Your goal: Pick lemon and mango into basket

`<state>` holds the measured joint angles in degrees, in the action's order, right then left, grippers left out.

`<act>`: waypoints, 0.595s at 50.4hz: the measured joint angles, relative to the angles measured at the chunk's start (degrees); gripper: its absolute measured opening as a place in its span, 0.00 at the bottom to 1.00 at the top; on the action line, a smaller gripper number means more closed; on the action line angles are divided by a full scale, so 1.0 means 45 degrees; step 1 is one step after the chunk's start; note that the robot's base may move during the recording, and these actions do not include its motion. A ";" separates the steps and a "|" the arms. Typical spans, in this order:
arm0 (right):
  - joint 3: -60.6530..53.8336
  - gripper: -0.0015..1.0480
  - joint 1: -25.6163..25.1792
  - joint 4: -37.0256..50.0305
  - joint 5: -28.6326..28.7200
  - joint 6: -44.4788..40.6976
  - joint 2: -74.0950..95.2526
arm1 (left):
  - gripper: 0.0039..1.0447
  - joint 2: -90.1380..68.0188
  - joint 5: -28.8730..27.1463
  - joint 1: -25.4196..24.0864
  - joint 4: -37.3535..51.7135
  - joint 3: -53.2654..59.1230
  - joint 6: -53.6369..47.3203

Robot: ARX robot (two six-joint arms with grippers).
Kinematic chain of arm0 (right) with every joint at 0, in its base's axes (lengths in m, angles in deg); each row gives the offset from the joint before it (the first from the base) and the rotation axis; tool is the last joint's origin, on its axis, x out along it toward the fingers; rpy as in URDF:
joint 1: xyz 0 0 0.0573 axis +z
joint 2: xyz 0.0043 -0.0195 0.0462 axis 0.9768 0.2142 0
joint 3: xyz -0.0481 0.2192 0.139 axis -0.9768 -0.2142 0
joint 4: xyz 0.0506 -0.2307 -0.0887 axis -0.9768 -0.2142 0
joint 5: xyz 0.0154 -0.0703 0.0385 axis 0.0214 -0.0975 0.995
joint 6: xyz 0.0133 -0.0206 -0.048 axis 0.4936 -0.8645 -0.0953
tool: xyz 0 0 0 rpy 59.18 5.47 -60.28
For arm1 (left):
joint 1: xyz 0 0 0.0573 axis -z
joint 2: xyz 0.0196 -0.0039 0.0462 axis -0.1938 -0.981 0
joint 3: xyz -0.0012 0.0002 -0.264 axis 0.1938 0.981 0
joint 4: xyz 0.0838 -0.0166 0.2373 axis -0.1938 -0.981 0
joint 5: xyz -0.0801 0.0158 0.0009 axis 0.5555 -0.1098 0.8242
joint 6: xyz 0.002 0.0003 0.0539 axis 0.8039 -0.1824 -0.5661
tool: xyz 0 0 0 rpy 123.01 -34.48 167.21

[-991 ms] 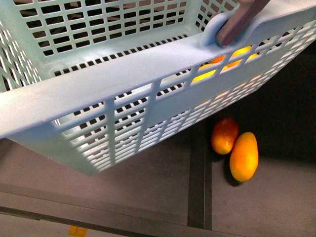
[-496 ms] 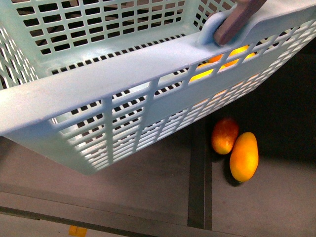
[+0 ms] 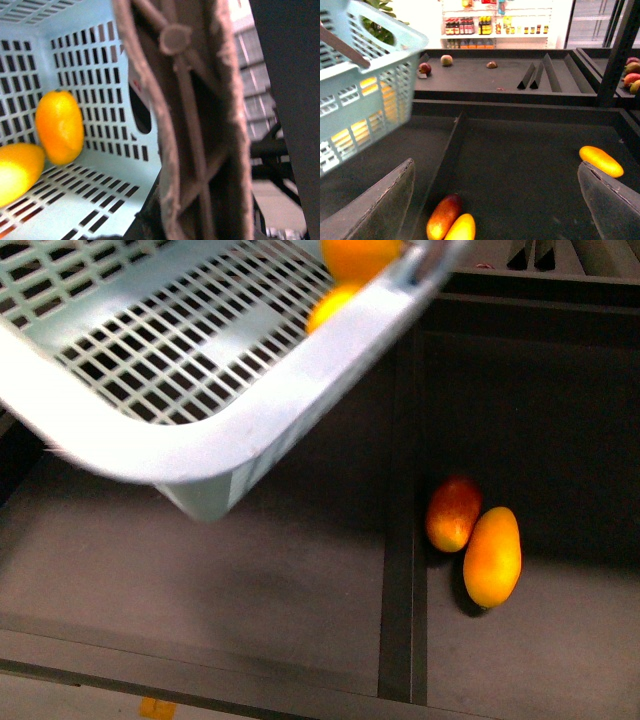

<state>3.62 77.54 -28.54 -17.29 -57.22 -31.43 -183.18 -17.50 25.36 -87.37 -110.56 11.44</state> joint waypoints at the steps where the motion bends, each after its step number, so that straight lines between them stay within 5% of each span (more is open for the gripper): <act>1: 0.0000 0.92 0.0000 0.0000 -0.0010 0.0000 0.0005 | 0.04 0.0000 -0.0277 -0.0121 0.0175 0.0097 0.0024; 14: 0.0000 0.92 0.0000 0.0000 0.0010 0.0000 0.0005 | 0.04 -0.0418 -0.0107 -0.1957 0.1753 0.0928 0.0821; 30: 0.0000 0.92 0.0000 0.0000 0.0000 0.0000 0.0000 | 0.04 -0.4862 0.1977 -0.4143 0.1671 -0.0704 0.2783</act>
<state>3.62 77.54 -28.54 -17.29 -57.22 -31.43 -205.06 -8.61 6.71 -79.85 -113.73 23.97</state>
